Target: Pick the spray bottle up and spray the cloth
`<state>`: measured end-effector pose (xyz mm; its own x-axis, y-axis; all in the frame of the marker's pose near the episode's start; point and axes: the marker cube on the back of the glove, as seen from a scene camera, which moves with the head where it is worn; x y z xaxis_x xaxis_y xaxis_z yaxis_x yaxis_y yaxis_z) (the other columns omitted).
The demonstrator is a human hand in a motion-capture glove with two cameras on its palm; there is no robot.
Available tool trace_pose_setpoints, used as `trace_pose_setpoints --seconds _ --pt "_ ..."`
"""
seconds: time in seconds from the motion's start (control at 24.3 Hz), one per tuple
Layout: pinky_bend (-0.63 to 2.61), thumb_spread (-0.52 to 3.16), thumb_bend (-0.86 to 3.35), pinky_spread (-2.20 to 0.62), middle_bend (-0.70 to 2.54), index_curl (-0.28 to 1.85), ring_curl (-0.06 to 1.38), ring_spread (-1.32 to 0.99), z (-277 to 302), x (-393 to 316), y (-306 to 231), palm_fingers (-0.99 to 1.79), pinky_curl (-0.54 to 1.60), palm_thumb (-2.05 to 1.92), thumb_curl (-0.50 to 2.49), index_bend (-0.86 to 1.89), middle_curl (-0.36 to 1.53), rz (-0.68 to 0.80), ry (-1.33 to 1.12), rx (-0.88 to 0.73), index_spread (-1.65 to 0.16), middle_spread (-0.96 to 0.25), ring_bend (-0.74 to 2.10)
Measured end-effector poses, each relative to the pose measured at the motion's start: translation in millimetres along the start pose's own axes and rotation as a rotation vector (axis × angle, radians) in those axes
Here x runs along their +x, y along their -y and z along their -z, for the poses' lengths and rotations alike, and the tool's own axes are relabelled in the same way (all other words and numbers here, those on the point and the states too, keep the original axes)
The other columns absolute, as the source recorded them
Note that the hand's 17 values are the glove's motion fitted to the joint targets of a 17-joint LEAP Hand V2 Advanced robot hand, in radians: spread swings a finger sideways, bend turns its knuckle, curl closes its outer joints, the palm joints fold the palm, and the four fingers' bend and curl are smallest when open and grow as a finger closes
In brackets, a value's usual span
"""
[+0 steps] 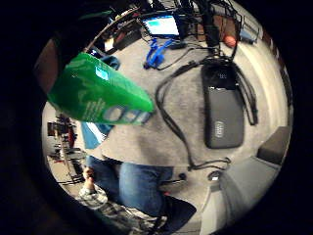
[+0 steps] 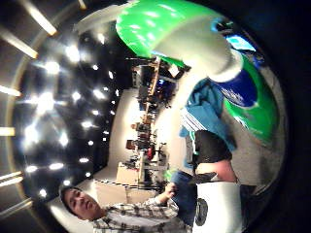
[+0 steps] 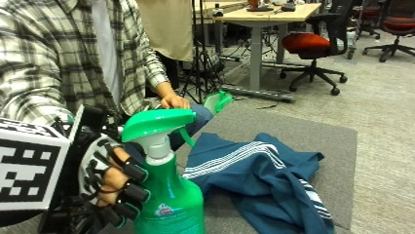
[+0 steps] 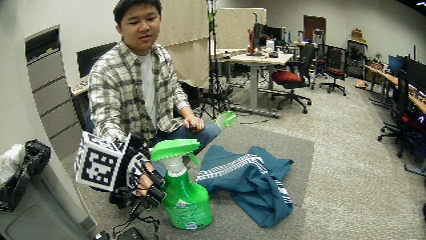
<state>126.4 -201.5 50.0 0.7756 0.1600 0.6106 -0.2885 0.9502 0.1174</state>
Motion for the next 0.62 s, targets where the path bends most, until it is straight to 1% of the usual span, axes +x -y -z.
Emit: trace_pose_setpoints --seconds 0.12,0.25,0.37,0.62 --pt "0.51 1.11 0.09 0.16 0.21 0.26 0.29 0.00 -6 -2 12 0.34 0.25 0.68 0.37 0.14 0.29 -0.026 0.109 0.047 -0.27 -0.03 0.41" --pt "0.50 1.10 0.08 0.16 0.21 0.26 0.29 0.00 -8 -3 21 0.36 0.24 0.70 0.38 0.14 0.30 -0.041 0.141 0.071 -0.27 -0.03 0.42" --pt "0.49 1.08 0.07 0.16 0.21 0.27 0.30 -0.01 -6 -1 23 0.39 0.25 0.72 0.39 0.15 0.31 -0.014 0.208 0.085 -0.27 -0.03 0.42" --pt "0.48 1.02 0.05 0.16 0.26 0.25 0.31 -0.02 -7 -1 35 0.40 0.25 0.80 0.41 0.08 0.34 0.030 0.486 0.176 -0.31 -0.04 0.44"
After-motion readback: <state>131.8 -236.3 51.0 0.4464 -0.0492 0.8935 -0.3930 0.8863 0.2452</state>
